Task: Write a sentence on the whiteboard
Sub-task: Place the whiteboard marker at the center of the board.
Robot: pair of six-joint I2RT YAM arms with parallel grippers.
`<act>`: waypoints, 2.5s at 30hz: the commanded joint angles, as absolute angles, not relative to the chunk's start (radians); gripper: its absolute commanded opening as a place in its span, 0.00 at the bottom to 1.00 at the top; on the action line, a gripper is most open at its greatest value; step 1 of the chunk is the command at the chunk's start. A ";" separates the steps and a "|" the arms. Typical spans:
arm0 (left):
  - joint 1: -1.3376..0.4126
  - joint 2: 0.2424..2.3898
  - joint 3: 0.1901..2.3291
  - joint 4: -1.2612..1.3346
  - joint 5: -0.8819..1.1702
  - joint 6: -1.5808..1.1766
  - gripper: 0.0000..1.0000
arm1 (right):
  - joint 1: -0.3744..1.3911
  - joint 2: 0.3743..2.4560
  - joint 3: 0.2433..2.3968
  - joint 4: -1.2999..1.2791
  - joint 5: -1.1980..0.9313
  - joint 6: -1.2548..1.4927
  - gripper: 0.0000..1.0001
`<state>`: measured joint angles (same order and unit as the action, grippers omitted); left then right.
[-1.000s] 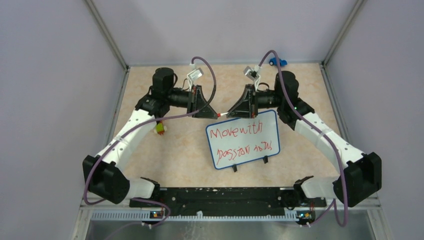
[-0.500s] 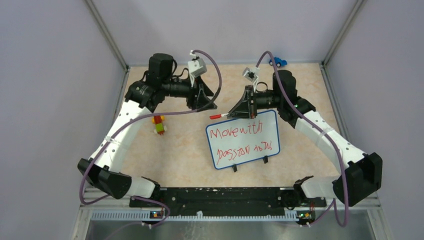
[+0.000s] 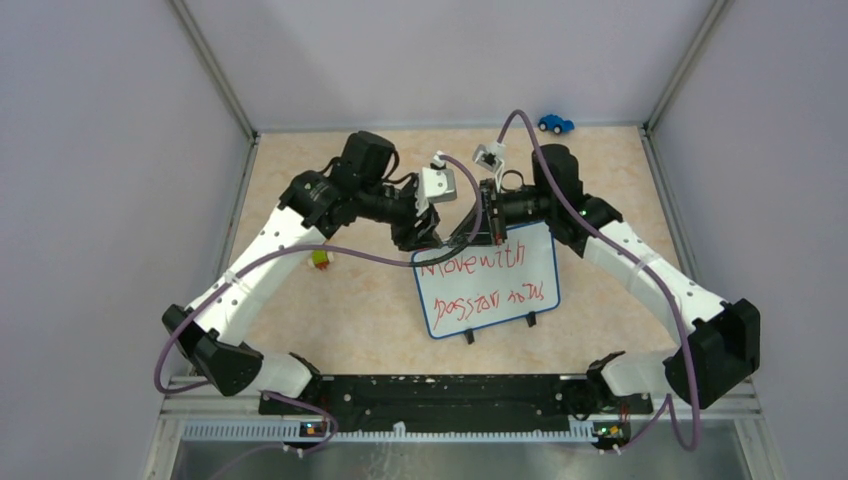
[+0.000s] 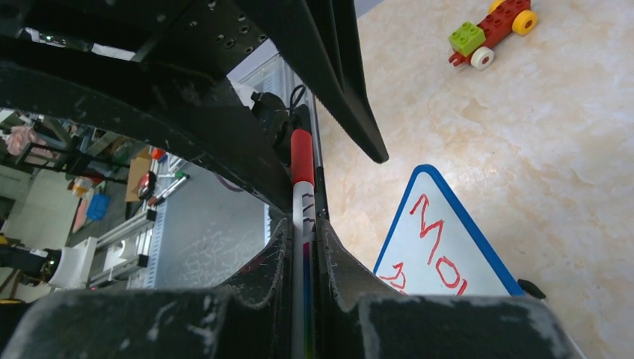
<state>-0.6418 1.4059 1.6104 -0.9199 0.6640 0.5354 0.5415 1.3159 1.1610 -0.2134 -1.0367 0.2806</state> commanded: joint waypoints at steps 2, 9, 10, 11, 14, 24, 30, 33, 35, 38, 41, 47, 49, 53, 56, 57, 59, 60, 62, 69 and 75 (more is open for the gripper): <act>-0.684 1.415 1.626 -0.944 0.592 0.581 0.48 | 0.558 1.323 1.218 -0.206 -1.039 0.262 0.00; -0.697 1.402 1.593 -0.914 0.540 0.546 0.15 | 0.558 1.322 1.227 -0.208 -1.037 0.267 0.00; -0.696 1.396 1.587 -0.903 0.523 0.522 0.09 | 0.558 1.322 1.232 -0.211 -1.036 0.267 0.00; -0.696 1.387 1.579 -0.888 0.508 0.498 0.03 | 0.558 1.322 1.238 -0.218 -1.033 0.261 0.05; -0.684 1.360 1.548 -0.848 0.479 0.467 0.00 | 0.545 1.315 1.253 -0.233 -1.020 0.252 0.18; -0.361 1.369 1.523 -0.778 0.623 0.339 0.00 | 0.387 1.270 1.247 -0.190 -1.004 0.324 0.66; -0.201 1.424 1.470 -0.808 0.629 0.330 0.00 | 0.245 1.232 1.217 -0.211 -1.009 0.311 0.72; -0.164 1.427 1.393 -0.821 0.591 0.362 0.00 | 0.172 1.203 1.194 -0.243 -1.009 0.274 0.73; -0.148 1.422 1.312 -0.821 0.561 0.386 0.00 | 0.113 1.187 1.178 -0.271 -1.015 0.252 0.73; -0.137 1.419 1.201 -0.805 0.483 0.434 0.00 | 0.031 1.168 1.163 -0.328 -1.038 0.201 0.74; -0.135 1.423 1.093 -0.796 0.455 0.472 0.00 | -0.047 1.146 1.147 -0.377 -1.058 0.141 0.75; -0.135 1.440 0.940 -0.723 0.420 0.482 0.00 | -0.096 1.113 1.105 -0.447 -1.007 0.047 0.75; -0.136 1.450 0.911 -0.696 0.404 0.483 0.00 | -0.097 1.107 1.089 -0.447 -1.002 0.039 0.75; -0.136 1.478 0.859 -0.637 0.373 0.494 0.02 | -0.097 1.106 1.070 -0.452 -0.999 0.030 0.75; -0.137 1.502 0.847 -0.616 0.357 0.502 0.09 | -0.097 1.105 1.065 -0.458 -0.996 0.022 0.75; -0.137 1.510 0.845 -0.614 0.355 0.504 0.11 | -0.097 1.104 1.063 -0.459 -0.995 0.020 0.75; -0.137 1.524 0.841 -0.611 0.349 0.512 0.17 | -0.097 1.105 1.063 -0.459 -0.994 0.016 0.75; -0.137 1.533 0.839 -0.611 0.346 0.516 0.20 | -0.097 1.105 1.063 -0.460 -0.993 0.015 0.75; -0.137 1.544 0.837 -0.611 0.339 0.521 0.28 | -0.097 1.109 1.062 -0.464 -0.990 0.009 0.75; -0.138 1.500 0.870 -0.668 0.350 0.523 0.59 | -0.097 1.123 1.065 -0.472 -0.985 0.006 0.75; -0.138 1.452 0.971 -0.754 0.434 0.489 0.98 | -0.097 1.125 1.086 -0.495 -0.975 -0.042 0.76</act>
